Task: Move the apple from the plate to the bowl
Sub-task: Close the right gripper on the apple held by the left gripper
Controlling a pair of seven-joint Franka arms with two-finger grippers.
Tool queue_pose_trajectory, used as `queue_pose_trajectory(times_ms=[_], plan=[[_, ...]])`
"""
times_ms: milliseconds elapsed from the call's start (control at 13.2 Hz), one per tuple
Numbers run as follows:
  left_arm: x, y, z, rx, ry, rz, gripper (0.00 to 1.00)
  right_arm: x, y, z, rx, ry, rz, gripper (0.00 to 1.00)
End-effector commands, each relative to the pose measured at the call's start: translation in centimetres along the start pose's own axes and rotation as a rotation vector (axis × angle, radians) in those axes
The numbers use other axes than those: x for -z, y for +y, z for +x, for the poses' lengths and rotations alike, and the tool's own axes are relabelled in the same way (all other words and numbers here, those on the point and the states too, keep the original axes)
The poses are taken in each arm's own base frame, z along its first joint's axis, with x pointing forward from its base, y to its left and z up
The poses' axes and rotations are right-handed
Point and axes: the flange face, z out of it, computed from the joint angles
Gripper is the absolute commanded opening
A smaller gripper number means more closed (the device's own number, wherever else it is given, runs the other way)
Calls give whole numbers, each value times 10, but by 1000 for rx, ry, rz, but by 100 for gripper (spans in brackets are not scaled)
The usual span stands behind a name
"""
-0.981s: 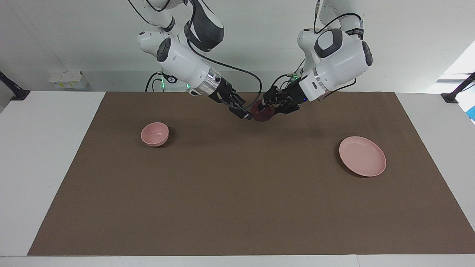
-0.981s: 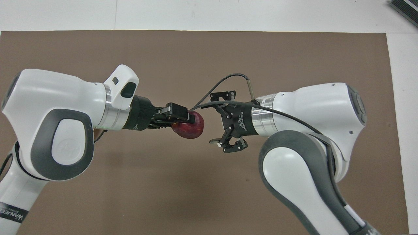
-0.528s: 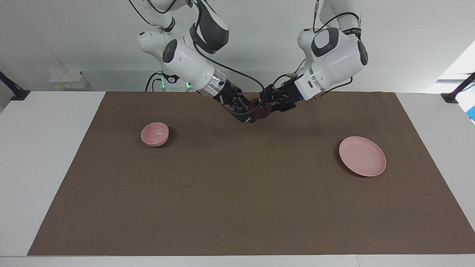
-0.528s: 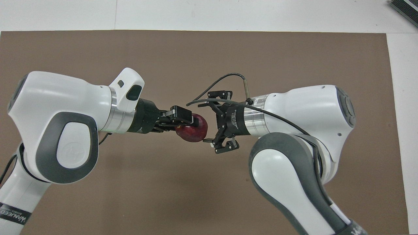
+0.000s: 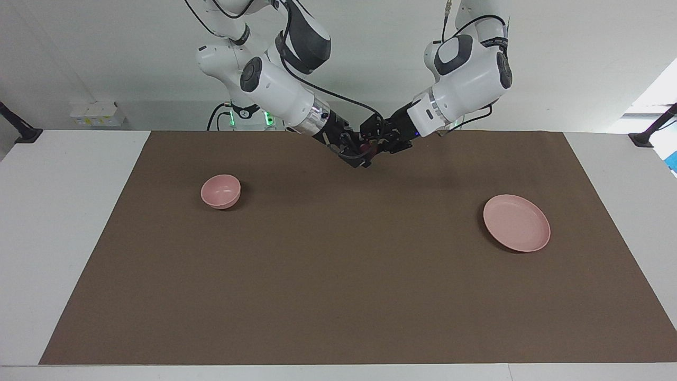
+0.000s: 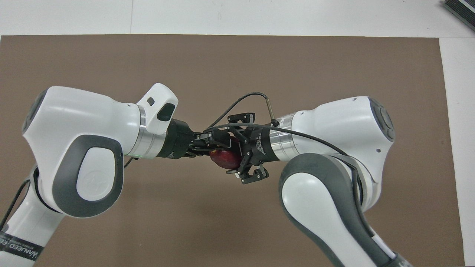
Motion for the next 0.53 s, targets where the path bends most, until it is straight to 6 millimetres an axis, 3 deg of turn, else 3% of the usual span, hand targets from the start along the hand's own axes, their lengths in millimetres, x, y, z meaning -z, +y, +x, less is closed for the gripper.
queue_pose_trajectory(times_ms=[0, 75, 151, 302, 453], plan=[[8, 7, -11, 29, 8, -16, 0, 2, -8, -1, 15, -27, 10, 17], [16, 12, -17, 54, 15, -16, 30, 2, -8, -1, 2, -26, 9, 1], [22, 15, -22, 47, 23, 10, 99, 5, -8, -1, 1, -25, 8, 1], [32, 17, -29, 43, 8, 18, 100, 12, -7, 1, 6, -19, 2, 1], [56, 17, -37, 10, 23, 76, 100, 19, -4, 9, -1, -23, -38, 1]])
